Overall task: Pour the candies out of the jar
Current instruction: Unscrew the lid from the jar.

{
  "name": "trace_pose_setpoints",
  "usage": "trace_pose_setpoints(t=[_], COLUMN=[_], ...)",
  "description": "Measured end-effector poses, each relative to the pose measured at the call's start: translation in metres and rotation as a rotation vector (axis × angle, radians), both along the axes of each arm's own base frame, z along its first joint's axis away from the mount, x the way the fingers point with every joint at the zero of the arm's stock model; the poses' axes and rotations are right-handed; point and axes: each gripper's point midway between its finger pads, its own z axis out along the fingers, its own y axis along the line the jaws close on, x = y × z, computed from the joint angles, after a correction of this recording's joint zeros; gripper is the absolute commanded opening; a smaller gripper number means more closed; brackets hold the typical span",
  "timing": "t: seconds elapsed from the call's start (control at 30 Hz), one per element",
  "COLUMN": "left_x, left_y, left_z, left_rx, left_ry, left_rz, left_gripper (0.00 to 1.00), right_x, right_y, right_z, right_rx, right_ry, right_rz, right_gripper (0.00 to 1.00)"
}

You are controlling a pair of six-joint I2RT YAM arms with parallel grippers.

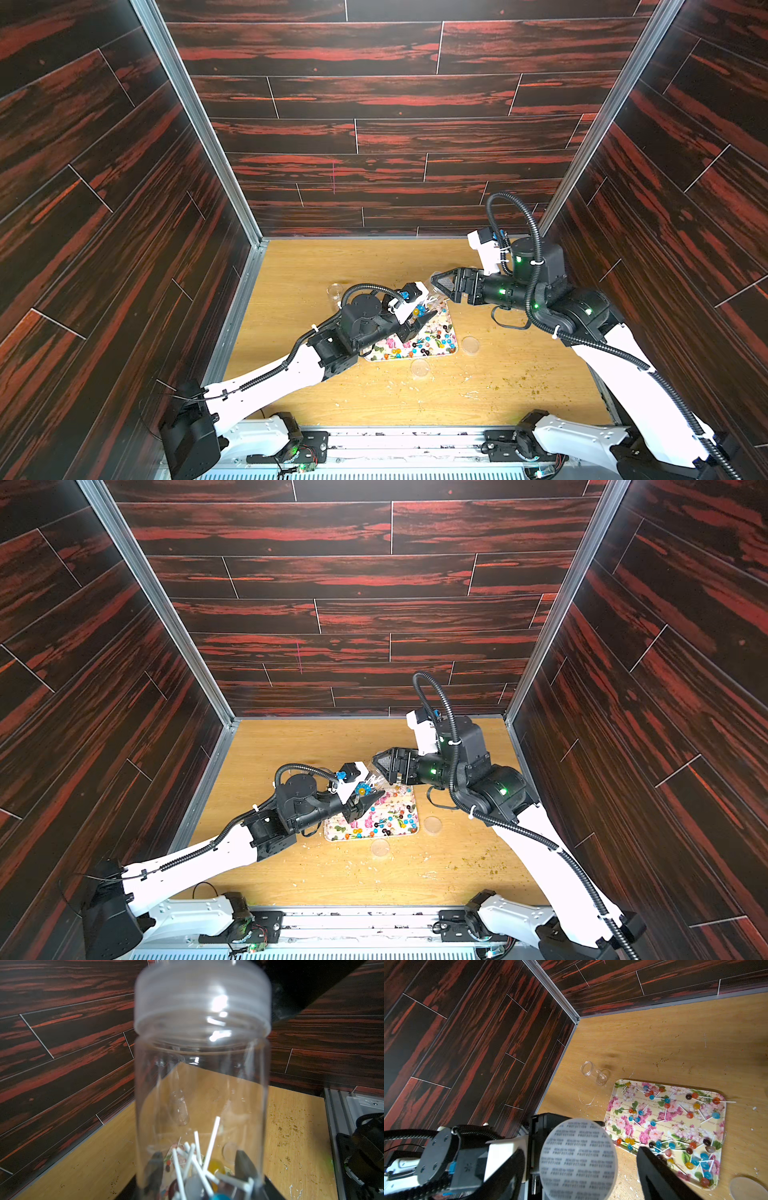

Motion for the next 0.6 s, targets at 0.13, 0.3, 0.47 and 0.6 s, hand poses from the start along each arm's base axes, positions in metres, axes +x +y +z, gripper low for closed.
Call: trace_pose_setpoints(t=[0.13,0.3,0.47,0.6], left_x=[0.000,0.000,-0.001,-0.005], left_y=[0.000,0.000,0.000,0.001], left_z=[0.000,0.001,0.002,0.006], left_rx=[0.000,-0.004,-0.019,-0.040], left_ry=[0.000,0.003,0.016,0.038], left_rz=[0.000,0.000,0.000,-0.015], left_gripper=[0.35,0.35,0.35,0.35], right_x=[0.001,0.001,0.001,-0.001], right_y=[0.003,0.007,0.008,0.011], right_z=[-0.002,-0.001,0.000,0.005], right_rx=[0.003,0.009,0.007,0.007], right_ry=[0.007,-0.002,-0.020,-0.054], right_rz=[0.013,0.033,0.047,0.080], right_gripper=[0.74,0.54,0.48,0.46])
